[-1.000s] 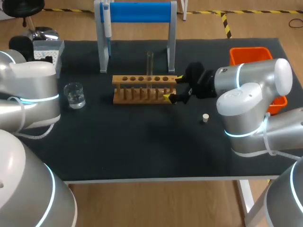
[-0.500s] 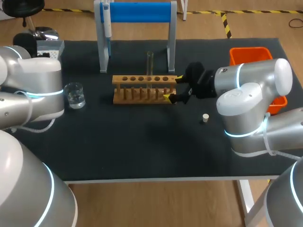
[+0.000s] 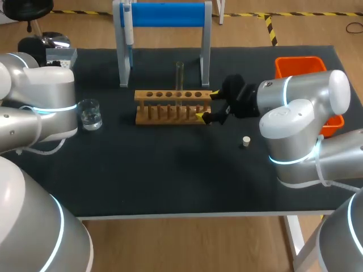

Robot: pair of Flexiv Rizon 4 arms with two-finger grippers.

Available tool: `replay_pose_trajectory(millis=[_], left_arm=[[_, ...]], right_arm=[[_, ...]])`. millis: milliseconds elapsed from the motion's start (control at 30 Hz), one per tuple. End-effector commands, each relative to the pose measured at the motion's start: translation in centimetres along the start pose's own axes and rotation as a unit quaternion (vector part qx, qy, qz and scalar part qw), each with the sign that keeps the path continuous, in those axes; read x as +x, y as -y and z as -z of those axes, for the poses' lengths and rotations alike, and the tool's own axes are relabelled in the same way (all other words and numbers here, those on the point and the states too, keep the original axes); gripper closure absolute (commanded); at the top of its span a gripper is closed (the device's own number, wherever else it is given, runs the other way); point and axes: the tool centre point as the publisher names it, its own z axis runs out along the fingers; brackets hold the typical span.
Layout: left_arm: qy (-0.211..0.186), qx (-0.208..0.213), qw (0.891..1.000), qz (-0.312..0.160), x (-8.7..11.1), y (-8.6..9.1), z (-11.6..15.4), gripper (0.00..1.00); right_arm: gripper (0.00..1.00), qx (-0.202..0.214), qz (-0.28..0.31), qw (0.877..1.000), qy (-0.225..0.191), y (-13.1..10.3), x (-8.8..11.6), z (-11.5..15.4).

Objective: Invert the test tube, pick up the pipette, mount the tip to pipette, aspirate from beaker and dispense into the tube, eject the tip, return the pipette, and cap with the stopper.

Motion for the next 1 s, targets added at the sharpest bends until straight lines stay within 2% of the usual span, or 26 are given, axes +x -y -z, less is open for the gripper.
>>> replay_pose_trajectory(millis=[33,100,233,1000], left_arm=[[0.003,0.002,1.0,0.001,0.0,0.0,-1.0,0.45],[0.003,0.002,1.0,0.001,0.0,0.0,-1.2,0.51],[0.002,0.002,1.0,0.001,0.1,0.1,-1.5,0.54],[0.001,-0.004,1.0,0.01,-0.5,0.1,-3.1,0.59]], right_arm=[[0.0,0.0,0.0,1.0,-0.001,0.1,0.0,0.0],[0.0,0.0,0.0,1.0,-0.001,0.1,0.0,0.0],[0.0,0.0,0.0,1.0,-0.001,0.1,0.0,0.0],[0.0,0.0,0.0,1.0,-0.001,0.1,0.0,0.0]])
